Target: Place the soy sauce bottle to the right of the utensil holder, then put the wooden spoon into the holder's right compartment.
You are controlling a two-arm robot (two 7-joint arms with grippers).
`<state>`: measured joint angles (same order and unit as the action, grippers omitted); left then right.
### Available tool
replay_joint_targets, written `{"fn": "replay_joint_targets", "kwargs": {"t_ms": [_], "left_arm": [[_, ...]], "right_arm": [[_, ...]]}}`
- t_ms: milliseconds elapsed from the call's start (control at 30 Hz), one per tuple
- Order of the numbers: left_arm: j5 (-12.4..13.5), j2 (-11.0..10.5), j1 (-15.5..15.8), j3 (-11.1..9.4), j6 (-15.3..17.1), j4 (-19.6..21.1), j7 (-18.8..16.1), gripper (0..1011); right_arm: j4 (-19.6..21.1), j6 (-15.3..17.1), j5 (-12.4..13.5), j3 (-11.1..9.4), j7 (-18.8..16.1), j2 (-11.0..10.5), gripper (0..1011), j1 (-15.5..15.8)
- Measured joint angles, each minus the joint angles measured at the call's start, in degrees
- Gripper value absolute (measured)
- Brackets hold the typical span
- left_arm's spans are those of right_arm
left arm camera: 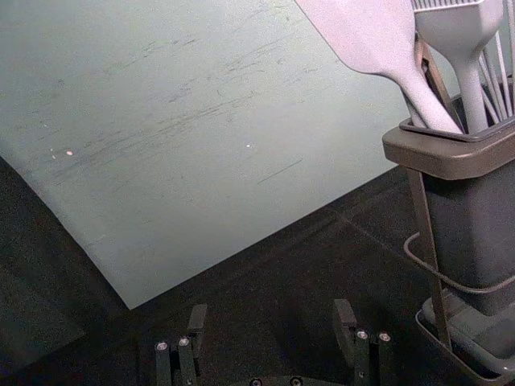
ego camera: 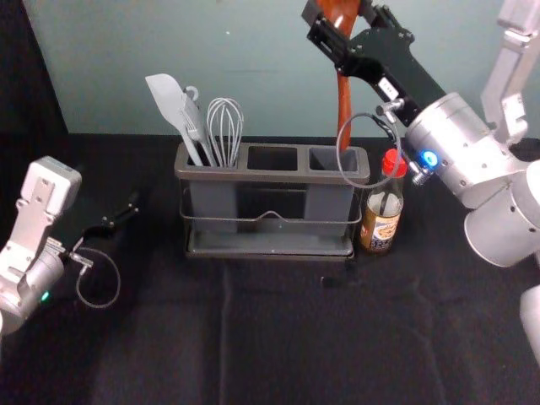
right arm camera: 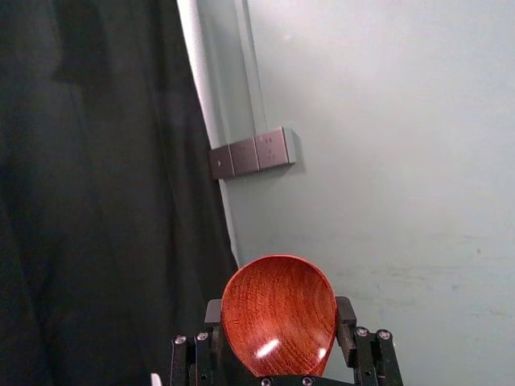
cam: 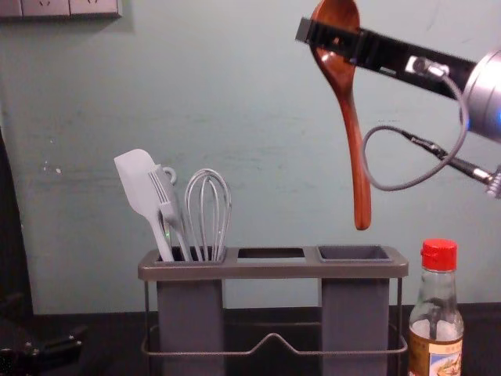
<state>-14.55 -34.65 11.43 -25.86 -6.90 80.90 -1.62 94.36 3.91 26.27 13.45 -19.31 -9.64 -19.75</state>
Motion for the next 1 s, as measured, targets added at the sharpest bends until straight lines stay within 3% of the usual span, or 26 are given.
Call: {"fn": "replay_joint_targets", "kwargs": {"t_ms": [400, 1000], "left_arm": [[0.0, 0.0, 0.0, 0.0, 0.0, 0.0, 0.0, 1000], [0.0, 0.0, 0.0, 0.0, 0.0, 0.0, 0.0, 1000]], "right_arm": [[-5.34, -1.97, 0.76, 2.29, 0.59, -0.06, 838, -2.74], [-5.97, -4.48, 1.72, 4.17, 2.12, -1.3, 837, -0.23]]}}
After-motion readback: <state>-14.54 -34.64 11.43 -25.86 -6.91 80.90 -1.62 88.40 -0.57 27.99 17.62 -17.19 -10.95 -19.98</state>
